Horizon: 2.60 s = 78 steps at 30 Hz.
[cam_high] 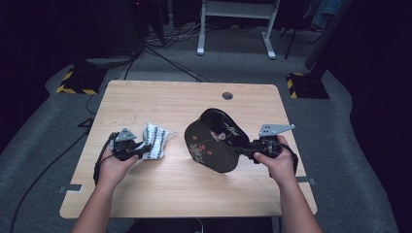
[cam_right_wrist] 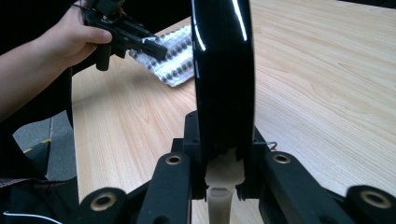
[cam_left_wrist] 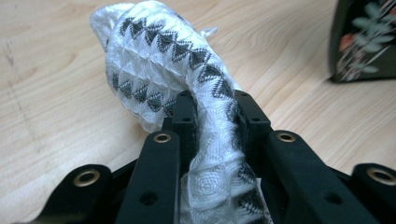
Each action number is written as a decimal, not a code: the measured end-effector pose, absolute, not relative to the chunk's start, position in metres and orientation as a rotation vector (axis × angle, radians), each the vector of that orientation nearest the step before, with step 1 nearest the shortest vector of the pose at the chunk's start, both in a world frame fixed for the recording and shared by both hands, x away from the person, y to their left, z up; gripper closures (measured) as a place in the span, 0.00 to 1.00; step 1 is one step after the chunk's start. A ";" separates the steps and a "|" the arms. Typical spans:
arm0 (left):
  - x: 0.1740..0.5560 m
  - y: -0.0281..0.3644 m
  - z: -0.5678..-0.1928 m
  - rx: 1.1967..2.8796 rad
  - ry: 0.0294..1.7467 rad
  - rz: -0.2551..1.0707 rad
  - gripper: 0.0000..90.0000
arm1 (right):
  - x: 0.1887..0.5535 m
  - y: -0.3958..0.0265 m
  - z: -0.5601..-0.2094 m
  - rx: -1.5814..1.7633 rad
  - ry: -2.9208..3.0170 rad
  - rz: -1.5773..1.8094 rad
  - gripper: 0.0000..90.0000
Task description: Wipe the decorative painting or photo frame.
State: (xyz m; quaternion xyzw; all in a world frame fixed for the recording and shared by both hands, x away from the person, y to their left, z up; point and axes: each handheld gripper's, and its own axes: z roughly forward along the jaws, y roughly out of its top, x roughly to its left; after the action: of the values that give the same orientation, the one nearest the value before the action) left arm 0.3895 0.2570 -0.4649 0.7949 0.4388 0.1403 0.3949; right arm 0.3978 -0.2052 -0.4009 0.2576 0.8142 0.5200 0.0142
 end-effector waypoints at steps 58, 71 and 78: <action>0.410 0.149 -0.448 1.901 0.900 0.173 0.31 | 0.365 -0.214 -0.364 0.949 2.446 1.369 0.76; 0.418 0.131 -0.451 1.942 0.812 0.176 0.31 | 0.366 -0.210 -0.367 0.960 2.438 1.326 0.84; 0.418 0.131 -0.449 1.971 0.808 0.213 0.38 | 0.365 -0.208 -0.366 0.977 2.434 1.306 0.84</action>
State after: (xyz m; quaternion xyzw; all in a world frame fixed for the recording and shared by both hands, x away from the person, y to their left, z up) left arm 0.4179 0.1308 -0.4490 0.8078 0.3311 0.0871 0.4798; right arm 0.3654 -0.2078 -0.3665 0.3317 0.8261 0.4432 0.1058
